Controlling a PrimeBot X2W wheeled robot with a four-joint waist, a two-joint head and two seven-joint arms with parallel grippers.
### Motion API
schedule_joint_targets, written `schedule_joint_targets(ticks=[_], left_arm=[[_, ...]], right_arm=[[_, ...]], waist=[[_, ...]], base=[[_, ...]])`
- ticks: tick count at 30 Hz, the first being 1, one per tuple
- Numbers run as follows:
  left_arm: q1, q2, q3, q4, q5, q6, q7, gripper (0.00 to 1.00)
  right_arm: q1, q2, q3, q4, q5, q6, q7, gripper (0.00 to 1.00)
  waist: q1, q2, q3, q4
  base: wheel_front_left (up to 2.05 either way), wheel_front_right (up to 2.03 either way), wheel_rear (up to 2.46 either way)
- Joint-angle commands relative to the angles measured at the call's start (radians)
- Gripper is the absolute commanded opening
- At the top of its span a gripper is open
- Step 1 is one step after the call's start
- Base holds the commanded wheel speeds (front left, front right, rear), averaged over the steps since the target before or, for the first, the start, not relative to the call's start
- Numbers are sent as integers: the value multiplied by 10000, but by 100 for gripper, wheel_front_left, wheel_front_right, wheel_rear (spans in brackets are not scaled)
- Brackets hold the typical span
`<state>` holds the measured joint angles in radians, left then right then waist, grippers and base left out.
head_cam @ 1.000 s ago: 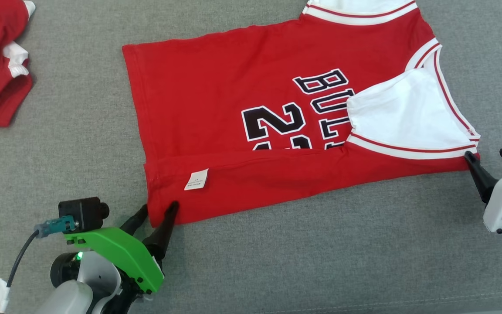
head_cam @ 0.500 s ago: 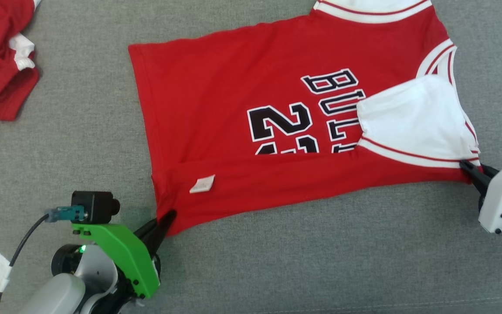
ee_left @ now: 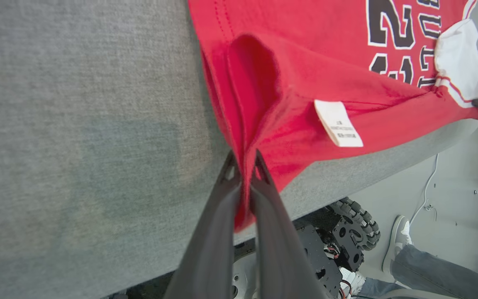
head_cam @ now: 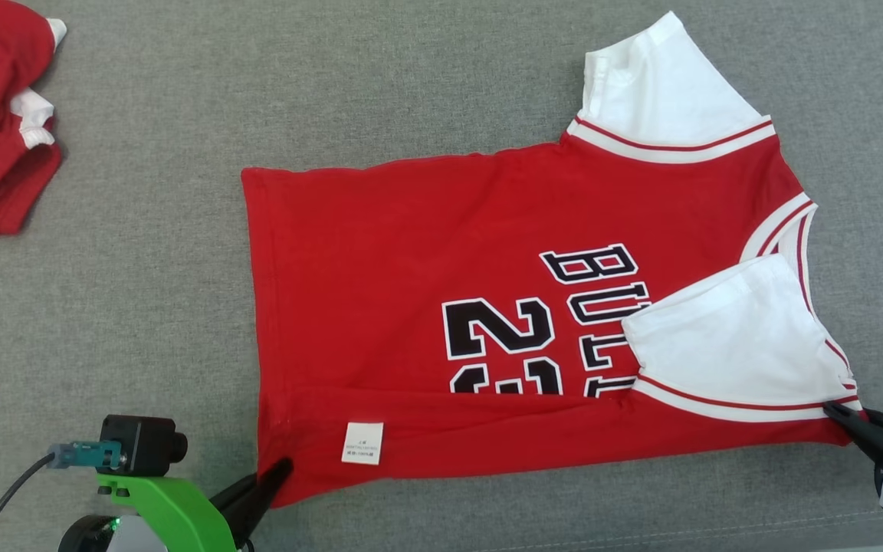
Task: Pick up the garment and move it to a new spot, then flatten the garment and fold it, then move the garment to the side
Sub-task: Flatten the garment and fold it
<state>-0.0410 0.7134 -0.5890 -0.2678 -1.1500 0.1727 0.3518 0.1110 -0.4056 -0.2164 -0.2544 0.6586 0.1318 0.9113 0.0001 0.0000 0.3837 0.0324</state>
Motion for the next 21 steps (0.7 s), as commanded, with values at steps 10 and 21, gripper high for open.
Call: schedule_joint_targets(ticks=[10,21], left_arm=[[-504,493,1074,-728,947,879,-1075,100],[-5537,-1497,606,1884,2032,438,-791,100]], right_arm=[[-1064,-767,-576,-1308,-137,-18,-422,100],[-7973,-368,1119,1209,-2334,-12,-69,100]], waist=[[-1,0,329,-64],[-1,0,2194,862]], base=[[0,0,0],[0,0,0]])
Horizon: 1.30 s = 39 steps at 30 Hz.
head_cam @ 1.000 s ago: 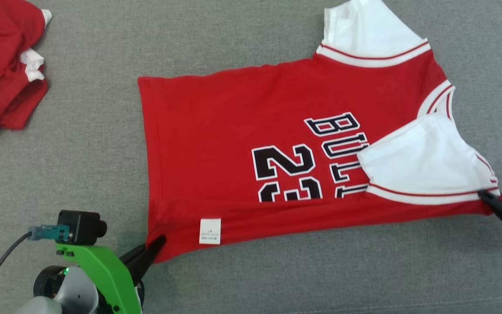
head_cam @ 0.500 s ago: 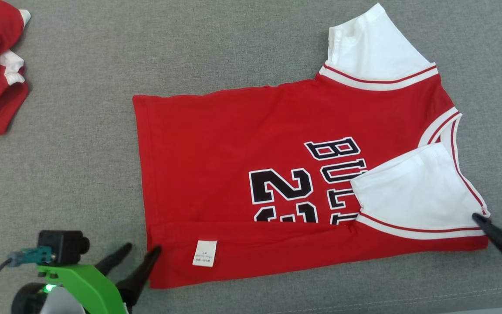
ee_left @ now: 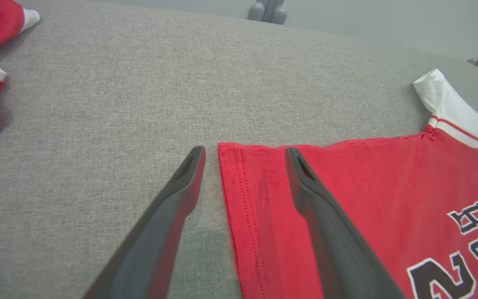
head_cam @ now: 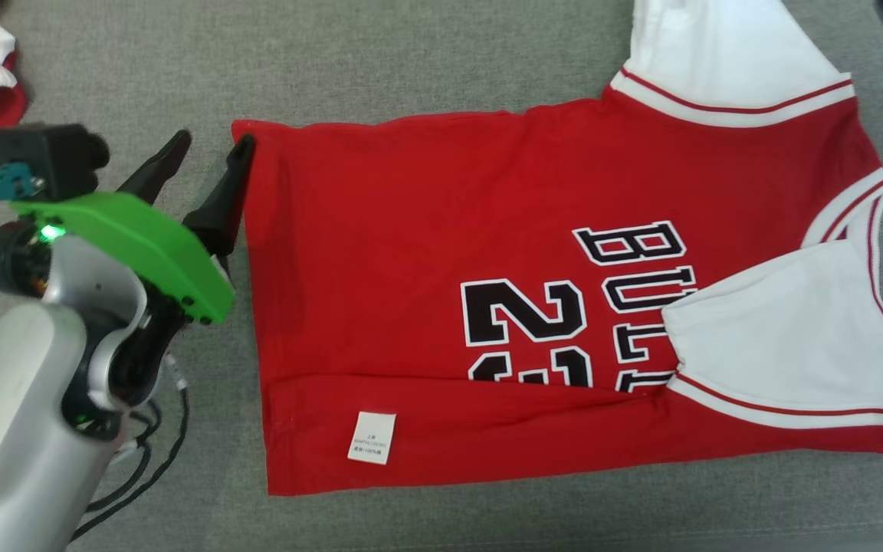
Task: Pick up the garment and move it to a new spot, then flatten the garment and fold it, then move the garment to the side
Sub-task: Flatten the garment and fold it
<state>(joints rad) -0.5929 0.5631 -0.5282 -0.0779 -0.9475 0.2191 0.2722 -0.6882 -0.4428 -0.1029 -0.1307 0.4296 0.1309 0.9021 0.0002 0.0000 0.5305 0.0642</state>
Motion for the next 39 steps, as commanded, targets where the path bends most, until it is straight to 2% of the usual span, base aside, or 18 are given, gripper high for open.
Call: schedule_joint_targets(ticks=[1,5,8,15,16,17,18,22,27,30,35,39], left_arm=[[-422,-295,-125,440,46,-171,-14,100],[-1517,-1209,-721,1950,233,-773,-4,100],[-1952,-1646,-995,2626,169,-1165,75,100],[-2379,-2140,-1483,3605,-55,-2037,382,100],[-2388,-2139,-1550,3673,-111,-2172,496,100],[-2409,-2153,-1563,3684,-136,-2240,502,48],[-2433,-2165,-1547,3769,-166,-2300,477,0],[-2493,-2057,-1623,4003,-20,-2559,334,0],[-2539,-1892,-1234,4099,26,-2497,-345,0],[-2194,-1771,-1057,3792,-61,-2603,-740,0],[-1477,-1486,-940,3132,-143,-2564,-1135,0],[-567,-1269,-892,2615,-191,-2544,-1576,0]], right_arm=[[-587,213,204,517,-328,-2,-52,100],[-2024,715,729,2637,-1308,-4,-462,100],[-2434,885,766,3680,-1644,-4,-629,100],[-2474,1022,1121,5311,-1663,-5,-1142,100],[-2467,1079,1206,5499,-1585,-5,-1129,90],[-2469,1105,1294,5565,-1523,-2,-1121,49],[-2463,1185,1430,5676,-1353,-2,-1169,0],[-2637,1180,1598,5781,-1004,-10,-1865,0],[-2963,1260,1527,5745,-587,-9,-2788,0],[-2865,1077,1484,5376,-54,-9,-3074,0],[-1782,671,1512,4485,677,-9,-3296,0],[-223,458,1393,3460,1372,-9,-3430,0]], waist=[[-2,0,820,647],[-2,0,847,1024],[-2,0,833,1170],[-2,0,454,1103],[-2,0,403,1052],[-2,0,381,1024],[-2,0,332,971],[-2,0,180,826],[-2,0,-2,599],[-2,0,-162,456],[-2,0,-634,230],[-2,0,-1228,62]], base=[[0,0,0],[0,0,0],[0,0,0],[0,0,0],[0,0,0],[0,0,0],[0,0,0],[0,0,0],[0,0,0],[0,0,0],[0,0,0],[0,0,0]])
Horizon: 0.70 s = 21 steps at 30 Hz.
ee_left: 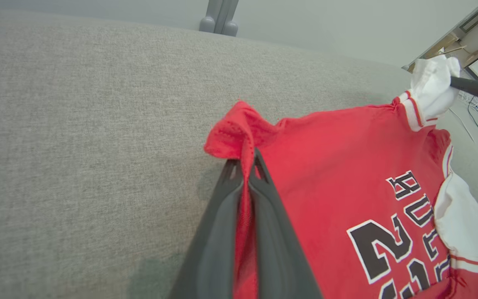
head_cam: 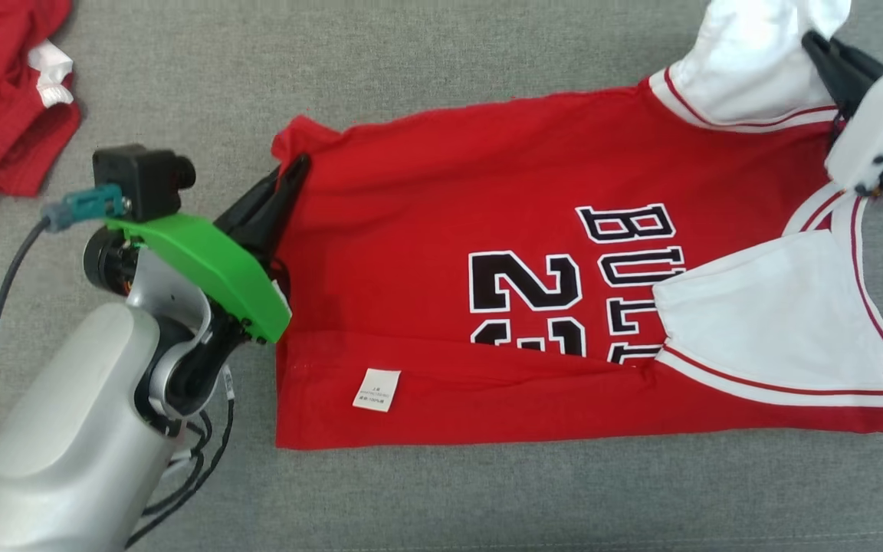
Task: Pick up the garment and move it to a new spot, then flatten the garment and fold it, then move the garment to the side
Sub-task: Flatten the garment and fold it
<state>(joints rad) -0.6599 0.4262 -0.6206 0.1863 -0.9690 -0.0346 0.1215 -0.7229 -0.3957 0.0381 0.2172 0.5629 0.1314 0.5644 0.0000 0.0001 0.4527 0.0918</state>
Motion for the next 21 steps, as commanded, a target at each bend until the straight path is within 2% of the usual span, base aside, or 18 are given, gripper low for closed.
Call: schedule_joint_targets(ticks=[1,4,10,19,21], left_arm=[[410,65,61,-148,-119,-74,-238,0],[1093,190,130,-389,-230,-111,-608,0],[2327,219,283,-496,-469,-62,-1360,0],[2924,-16,196,49,-341,-57,-2023,0],[2971,-66,137,211,-187,-78,-2239,26]], right_arm=[[635,-33,-31,-337,197,-14,-93,0],[1889,-22,-192,-1097,541,-14,-156,0],[3826,441,-528,-2045,920,-14,-396,0],[4758,713,-579,-2105,796,-14,-580,0],[4847,706,-586,-2101,723,-13,-640,0]], waist=[[0,-1,-632,-270],[0,-1,-1008,-416],[0,-1,-1525,-678],[0,-1,-1631,-723],[0,-1,-1646,-689]], base=[[0,0,0],[0,0,0],[0,0,0],[0,0,0],[0,0,0]])
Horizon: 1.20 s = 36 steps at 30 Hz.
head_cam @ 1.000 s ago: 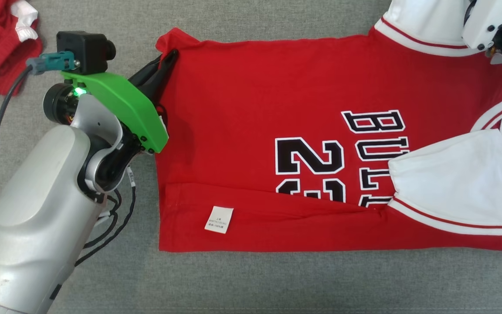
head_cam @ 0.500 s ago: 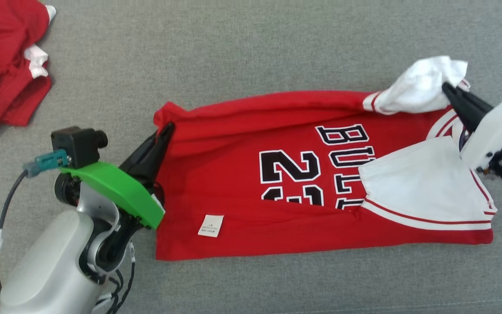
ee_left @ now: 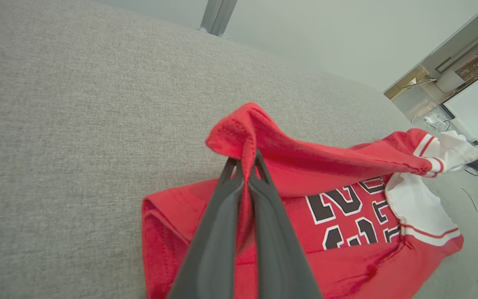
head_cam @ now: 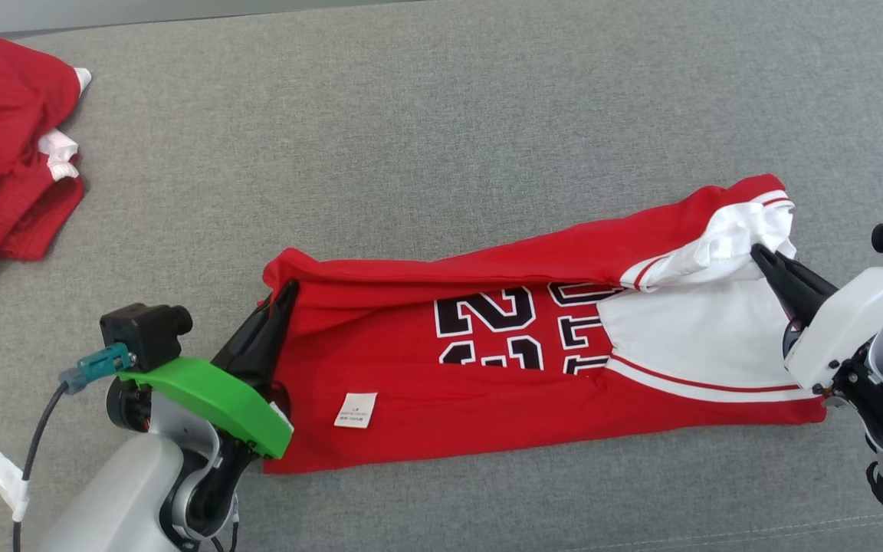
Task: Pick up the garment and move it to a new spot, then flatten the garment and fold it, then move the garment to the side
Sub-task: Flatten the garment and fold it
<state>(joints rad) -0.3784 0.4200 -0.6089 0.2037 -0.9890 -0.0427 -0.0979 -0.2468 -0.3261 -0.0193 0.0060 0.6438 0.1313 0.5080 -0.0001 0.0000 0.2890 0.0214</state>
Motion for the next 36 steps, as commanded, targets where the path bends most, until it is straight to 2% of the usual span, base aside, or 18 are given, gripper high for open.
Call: schedule_joint_targets(ticks=[1,2,3,8,12,16,17,20,25,30,36], left_arm=[[247,-44,-48,145,94,-29,-112,39],[321,-62,-89,222,137,-16,-169,58],[416,-41,-181,329,254,25,-203,100],[1131,220,-697,566,942,214,-570,100],[1945,281,-450,175,1156,824,-1256,100],[2579,-96,507,-636,1615,1671,-1648,100],[2642,-221,950,-989,2067,1888,-1686,100],[3040,-840,1842,-1698,3295,2088,-1668,100],[3509,-1946,2903,-2143,5139,1701,-1672,100],[3968,-3014,3846,-2165,6128,1088,-1662,100],[4235,-3520,4649,-2009,6824,240,-1663,100]], right_arm=[[164,-21,-11,1,-96,-11,-122,0],[242,-34,-15,-3,-101,-11,-138,33],[419,-77,24,60,-96,-11,-20,100],[1151,-404,94,-160,15,-11,416,100],[1541,-532,-345,-505,304,-8,540,100],[1262,-258,-1222,-260,-274,-6,333,100],[1104,-163,-1296,-107,-475,-6,377,100],[616,95,-1405,442,-927,-6,496,100],[-107,326,-1376,1955,-1985,-6,689,100],[-422,472,-1547,3417,-2455,-6,595,100],[-367,616,-1556,4678,-2256,-8,710,100]], waist=[[1,0,-35,33],[1,0,-68,44],[1,0,-139,56],[1,0,-562,55],[1,0,-912,-5],[1,0,-926,68],[1,0,-896,110],[1,0,-740,245],[1,0,-577,633],[1,0,-518,1024],[1,0,-606,1296]], base=[[0,0,0],[0,0,0],[0,0,0],[0,0,0],[0,0,0],[0,0,0],[0,0,0],[0,0,0],[0,0,0],[0,0,0],[0,0,0]])
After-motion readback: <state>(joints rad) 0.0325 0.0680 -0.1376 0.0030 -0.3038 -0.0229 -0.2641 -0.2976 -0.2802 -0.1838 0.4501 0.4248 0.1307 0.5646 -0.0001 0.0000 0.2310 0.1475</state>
